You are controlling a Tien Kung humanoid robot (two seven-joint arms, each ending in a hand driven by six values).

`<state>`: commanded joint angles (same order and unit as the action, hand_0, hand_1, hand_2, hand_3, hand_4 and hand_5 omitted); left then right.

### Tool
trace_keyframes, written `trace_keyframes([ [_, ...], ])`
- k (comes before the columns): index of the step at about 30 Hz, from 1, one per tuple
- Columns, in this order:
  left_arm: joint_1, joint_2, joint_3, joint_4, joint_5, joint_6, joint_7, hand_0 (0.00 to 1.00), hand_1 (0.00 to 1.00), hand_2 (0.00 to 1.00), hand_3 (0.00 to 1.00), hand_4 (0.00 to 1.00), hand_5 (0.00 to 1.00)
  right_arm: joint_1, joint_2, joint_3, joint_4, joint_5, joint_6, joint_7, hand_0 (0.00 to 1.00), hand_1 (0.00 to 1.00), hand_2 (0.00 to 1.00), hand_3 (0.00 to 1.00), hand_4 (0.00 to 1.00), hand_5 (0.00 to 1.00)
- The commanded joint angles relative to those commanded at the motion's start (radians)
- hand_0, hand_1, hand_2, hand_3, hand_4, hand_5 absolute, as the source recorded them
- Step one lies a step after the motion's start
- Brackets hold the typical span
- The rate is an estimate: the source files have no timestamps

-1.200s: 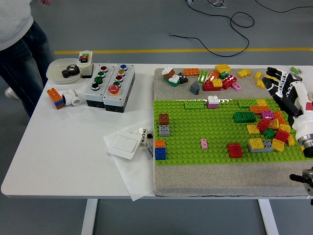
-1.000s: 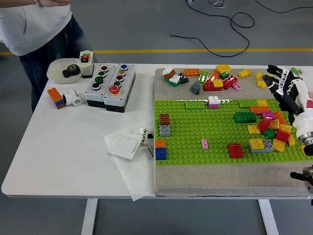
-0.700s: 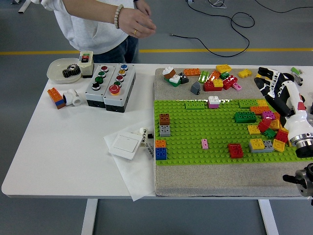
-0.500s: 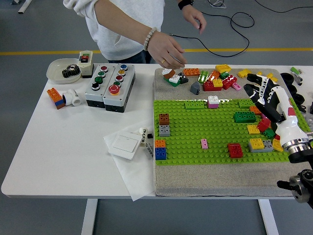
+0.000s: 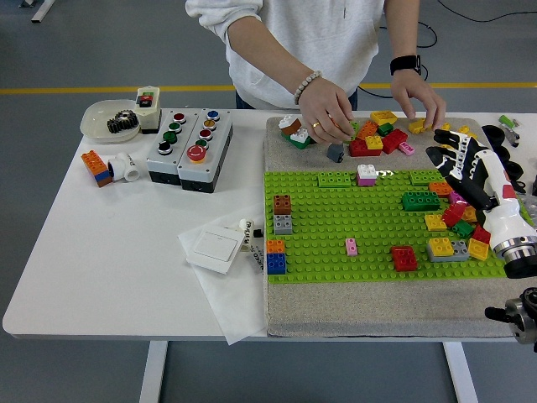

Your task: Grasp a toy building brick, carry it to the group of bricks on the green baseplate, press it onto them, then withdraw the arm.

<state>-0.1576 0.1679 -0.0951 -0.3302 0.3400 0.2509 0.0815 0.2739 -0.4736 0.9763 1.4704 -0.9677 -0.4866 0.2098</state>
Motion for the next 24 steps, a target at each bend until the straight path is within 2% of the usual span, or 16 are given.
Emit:
trace_keyframes([
  [11, 0.015, 0.007, -0.004, 0.006, -0.006, 0.002, 0.0, 0.752, 0.745, 0.771, 0.598, 0.619, 0.641, -0.003, -0.021, 0.034, -0.065, 0.022, 0.018, -0.006, 0.778, 0.751, 0.782, 0.747, 0.998, 0.694],
  [16, 0.02, 0.008, -0.018, 0.009, 0.011, 0.003, 0.008, 0.751, 0.753, 0.769, 0.597, 0.618, 0.642, 0.008, -0.047, 0.03, -0.088, -0.003, 0.022, -0.02, 0.776, 0.748, 0.774, 0.746, 0.998, 0.677],
  [21, 0.017, 0.008, -0.014, 0.009, 0.006, 0.007, 0.004, 0.751, 0.753, 0.769, 0.597, 0.618, 0.642, 0.041, -0.105, 0.013, -0.103, -0.174, 0.038, -0.08, 0.776, 0.748, 0.774, 0.746, 0.998, 0.677],
  [22, 0.016, 0.008, -0.013, 0.009, 0.001, 0.009, 0.002, 0.751, 0.755, 0.768, 0.597, 0.618, 0.641, 0.049, -0.119, 0.012, -0.108, -0.212, 0.046, -0.096, 0.774, 0.746, 0.773, 0.76, 0.998, 0.538],
  [24, 0.015, 0.008, -0.012, 0.009, -0.002, 0.01, 0.001, 0.751, 0.755, 0.768, 0.597, 0.618, 0.641, 0.054, -0.128, 0.012, -0.111, -0.291, 0.05, -0.105, 0.774, 0.746, 0.773, 0.76, 0.998, 0.538],
])
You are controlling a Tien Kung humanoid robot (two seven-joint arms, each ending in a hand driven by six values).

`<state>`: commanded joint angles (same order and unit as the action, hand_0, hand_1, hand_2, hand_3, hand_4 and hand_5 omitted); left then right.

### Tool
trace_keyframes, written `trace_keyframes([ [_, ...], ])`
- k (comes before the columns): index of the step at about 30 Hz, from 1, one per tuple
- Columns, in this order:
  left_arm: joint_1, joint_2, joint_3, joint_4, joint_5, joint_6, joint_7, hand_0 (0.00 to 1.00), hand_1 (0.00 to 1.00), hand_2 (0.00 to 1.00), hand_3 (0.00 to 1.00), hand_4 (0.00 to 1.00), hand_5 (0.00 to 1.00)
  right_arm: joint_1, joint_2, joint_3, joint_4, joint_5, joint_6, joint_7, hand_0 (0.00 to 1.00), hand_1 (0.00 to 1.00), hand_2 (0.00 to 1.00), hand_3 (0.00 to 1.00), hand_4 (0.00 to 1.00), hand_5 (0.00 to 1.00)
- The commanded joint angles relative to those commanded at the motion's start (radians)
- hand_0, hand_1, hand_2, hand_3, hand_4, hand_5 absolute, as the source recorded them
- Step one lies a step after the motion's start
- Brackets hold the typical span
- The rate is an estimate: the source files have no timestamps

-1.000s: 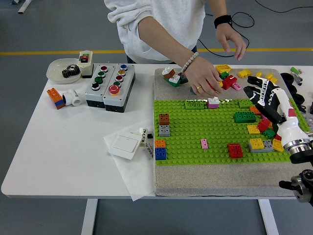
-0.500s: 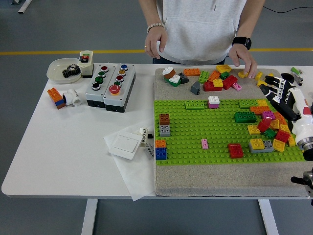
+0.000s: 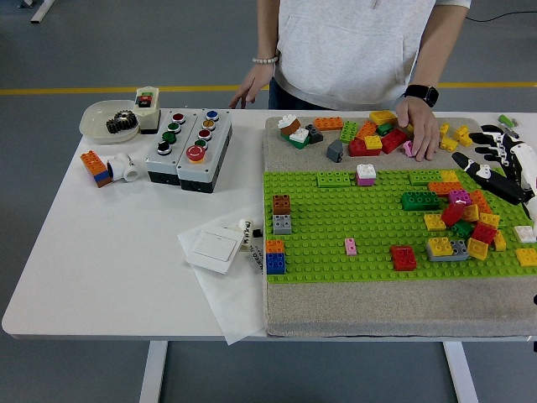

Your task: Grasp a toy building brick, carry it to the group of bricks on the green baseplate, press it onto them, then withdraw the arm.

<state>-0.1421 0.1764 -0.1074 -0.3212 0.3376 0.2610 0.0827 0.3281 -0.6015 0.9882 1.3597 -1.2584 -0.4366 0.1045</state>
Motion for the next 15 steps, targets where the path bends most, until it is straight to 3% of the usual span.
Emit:
trace_keyframes([
  [3, -0.004, 0.0, -0.002, 0.001, 0.0, 0.002, 0.0, 0.751, 0.755, 0.768, 0.597, 0.618, 0.641, 0.016, -0.034, 0.008, -0.004, -0.124, 0.027, -0.063, 0.774, 0.746, 0.773, 0.76, 0.998, 0.538],
  [4, -0.004, -0.001, -0.002, 0.001, -0.001, 0.003, 0.0, 0.753, 0.757, 0.766, 0.596, 0.618, 0.643, 0.017, -0.04, 0.01, -0.003, -0.169, 0.038, -0.075, 0.719, 0.69, 0.734, 0.741, 0.998, 0.415],
  [6, -0.004, -0.001, -0.002, 0.002, -0.002, 0.003, -0.001, 0.753, 0.757, 0.766, 0.596, 0.618, 0.643, 0.015, -0.052, 0.011, 0.004, -0.253, 0.059, -0.092, 0.719, 0.69, 0.734, 0.741, 0.998, 0.415],
  [10, -0.004, -0.001, -0.001, 0.002, -0.011, 0.004, -0.003, 0.753, 0.757, 0.766, 0.596, 0.618, 0.643, -0.006, -0.061, 0.023, 0.018, -0.416, 0.082, -0.099, 0.719, 0.69, 0.734, 0.741, 0.998, 0.415],
  [11, -0.004, -0.001, 0.0, 0.003, -0.013, 0.004, -0.004, 0.754, 0.762, 0.766, 0.596, 0.619, 0.644, -0.009, -0.062, 0.024, 0.019, -0.468, 0.084, -0.099, 0.662, 0.651, 0.709, 0.678, 0.989, 0.346],
  [15, -0.003, -0.002, -0.001, 0.003, -0.014, 0.005, -0.003, 0.754, 0.762, 0.766, 0.596, 0.619, 0.644, -0.026, -0.068, 0.029, 0.037, -0.63, 0.11, -0.095, 0.662, 0.651, 0.709, 0.678, 0.989, 0.346],
])
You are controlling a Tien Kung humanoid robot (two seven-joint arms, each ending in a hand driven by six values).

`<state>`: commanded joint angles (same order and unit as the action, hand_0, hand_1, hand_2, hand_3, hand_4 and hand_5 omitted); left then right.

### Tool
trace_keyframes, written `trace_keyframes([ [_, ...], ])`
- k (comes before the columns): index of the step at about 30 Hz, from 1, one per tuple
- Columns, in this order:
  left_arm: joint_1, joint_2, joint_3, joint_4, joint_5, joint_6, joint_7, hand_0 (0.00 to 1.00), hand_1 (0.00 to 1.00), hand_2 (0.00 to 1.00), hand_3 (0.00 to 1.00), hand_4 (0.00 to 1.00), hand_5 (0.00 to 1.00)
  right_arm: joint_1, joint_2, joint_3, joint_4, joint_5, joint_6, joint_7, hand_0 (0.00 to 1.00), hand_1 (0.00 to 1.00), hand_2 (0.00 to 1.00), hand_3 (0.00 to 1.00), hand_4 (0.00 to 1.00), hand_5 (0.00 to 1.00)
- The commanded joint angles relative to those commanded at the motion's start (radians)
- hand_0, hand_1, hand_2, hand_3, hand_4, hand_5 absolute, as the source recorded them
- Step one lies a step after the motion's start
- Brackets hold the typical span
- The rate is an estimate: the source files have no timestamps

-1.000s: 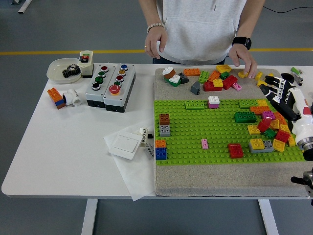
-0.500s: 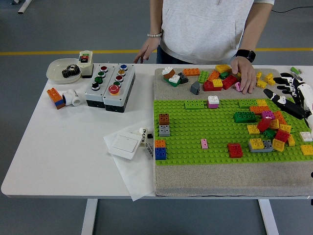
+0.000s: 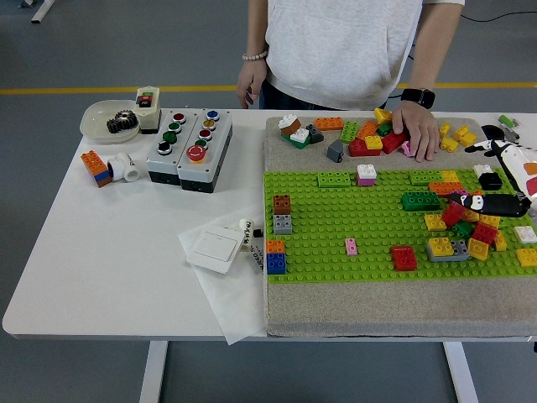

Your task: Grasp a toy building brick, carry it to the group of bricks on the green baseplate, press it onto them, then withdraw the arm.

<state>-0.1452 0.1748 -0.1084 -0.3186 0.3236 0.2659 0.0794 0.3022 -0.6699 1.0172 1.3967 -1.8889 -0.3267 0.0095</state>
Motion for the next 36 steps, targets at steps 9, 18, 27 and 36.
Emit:
trace_keyframes([
  [9, -0.003, 0.001, 0.005, -0.002, -0.011, 0.003, -0.003, 0.756, 0.765, 0.765, 0.593, 0.618, 0.641, -0.021, -0.025, 0.011, 0.044, -0.221, 0.1, 0.02, 0.581, 0.585, 0.626, 0.593, 0.928, 0.242],
  [18, 0.0, 0.003, 0.003, -0.002, -0.012, 0.004, -0.003, 0.757, 0.765, 0.765, 0.592, 0.617, 0.64, -0.055, -0.039, 0.075, 0.04, -0.258, 0.157, 0.019, 0.582, 0.574, 0.621, 0.59, 0.906, 0.226],
  [27, 0.002, 0.005, -0.008, -0.002, 0.005, 0.003, 0.004, 0.756, 0.768, 0.765, 0.592, 0.617, 0.64, -0.086, -0.057, 0.139, 0.052, -0.307, 0.229, 0.007, 0.554, 0.551, 0.6, 0.563, 0.862, 0.196],
  [36, -0.001, 0.007, -0.007, -0.002, 0.005, 0.004, 0.004, 0.756, 0.768, 0.765, 0.591, 0.617, 0.64, -0.104, -0.072, 0.161, 0.047, -0.38, 0.321, -0.006, 0.542, 0.542, 0.59, 0.548, 0.858, 0.192],
])
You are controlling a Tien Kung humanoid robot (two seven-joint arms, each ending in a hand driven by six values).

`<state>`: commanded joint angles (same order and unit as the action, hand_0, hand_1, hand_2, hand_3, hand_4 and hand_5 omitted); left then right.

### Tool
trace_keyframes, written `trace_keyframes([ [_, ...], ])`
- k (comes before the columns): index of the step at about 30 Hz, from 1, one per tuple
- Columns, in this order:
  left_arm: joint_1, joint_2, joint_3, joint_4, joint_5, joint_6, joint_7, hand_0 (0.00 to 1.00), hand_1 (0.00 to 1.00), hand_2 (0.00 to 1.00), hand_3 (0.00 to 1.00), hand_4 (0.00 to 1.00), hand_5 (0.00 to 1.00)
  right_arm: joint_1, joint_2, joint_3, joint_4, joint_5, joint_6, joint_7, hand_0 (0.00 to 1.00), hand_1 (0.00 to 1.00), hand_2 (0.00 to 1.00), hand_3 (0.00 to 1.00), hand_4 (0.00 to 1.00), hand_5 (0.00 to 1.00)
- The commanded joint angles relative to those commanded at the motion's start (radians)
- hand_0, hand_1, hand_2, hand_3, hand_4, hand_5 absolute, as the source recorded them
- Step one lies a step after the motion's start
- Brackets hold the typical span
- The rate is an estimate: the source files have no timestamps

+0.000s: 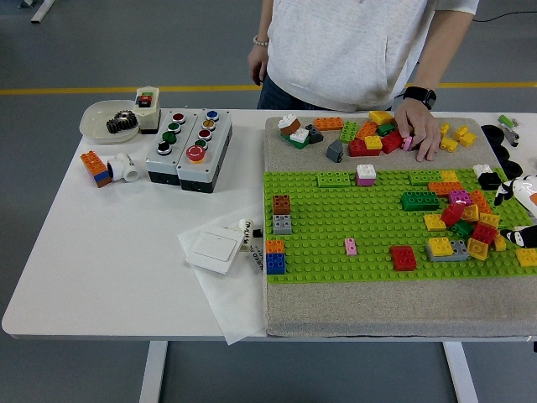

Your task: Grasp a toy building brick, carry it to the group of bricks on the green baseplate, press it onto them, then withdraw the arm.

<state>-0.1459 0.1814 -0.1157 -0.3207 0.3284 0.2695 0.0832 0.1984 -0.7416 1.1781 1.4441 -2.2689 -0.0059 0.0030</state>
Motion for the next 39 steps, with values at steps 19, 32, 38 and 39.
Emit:
trace_keyframes([
  [19, -0.007, 0.002, 0.005, 0.001, -0.009, 0.001, -0.003, 0.758, 0.769, 0.76, 0.592, 0.617, 0.64, 0.026, 0.024, -0.053, -0.025, 0.048, -0.074, 0.014, 0.565, 0.548, 0.601, 0.56, 0.853, 0.181],
  [32, -0.008, 0.003, 0.004, -0.001, -0.008, 0.0, -0.002, 0.758, 0.769, 0.759, 0.591, 0.617, 0.64, 0.053, 0.067, -0.133, -0.075, 0.062, -0.095, -0.002, 0.554, 0.537, 0.592, 0.557, 0.854, 0.18],
  [38, -0.01, 0.003, 0.004, -0.001, -0.007, 0.0, -0.002, 0.758, 0.77, 0.758, 0.59, 0.616, 0.639, 0.075, 0.072, -0.15, -0.11, 0.068, -0.114, -0.008, 0.552, 0.535, 0.591, 0.557, 0.847, 0.176],
  [39, -0.01, 0.003, 0.004, -0.001, -0.008, 0.0, -0.002, 0.758, 0.77, 0.758, 0.59, 0.616, 0.639, 0.076, 0.073, -0.151, -0.113, 0.07, -0.115, -0.008, 0.552, 0.535, 0.591, 0.557, 0.847, 0.176],
])
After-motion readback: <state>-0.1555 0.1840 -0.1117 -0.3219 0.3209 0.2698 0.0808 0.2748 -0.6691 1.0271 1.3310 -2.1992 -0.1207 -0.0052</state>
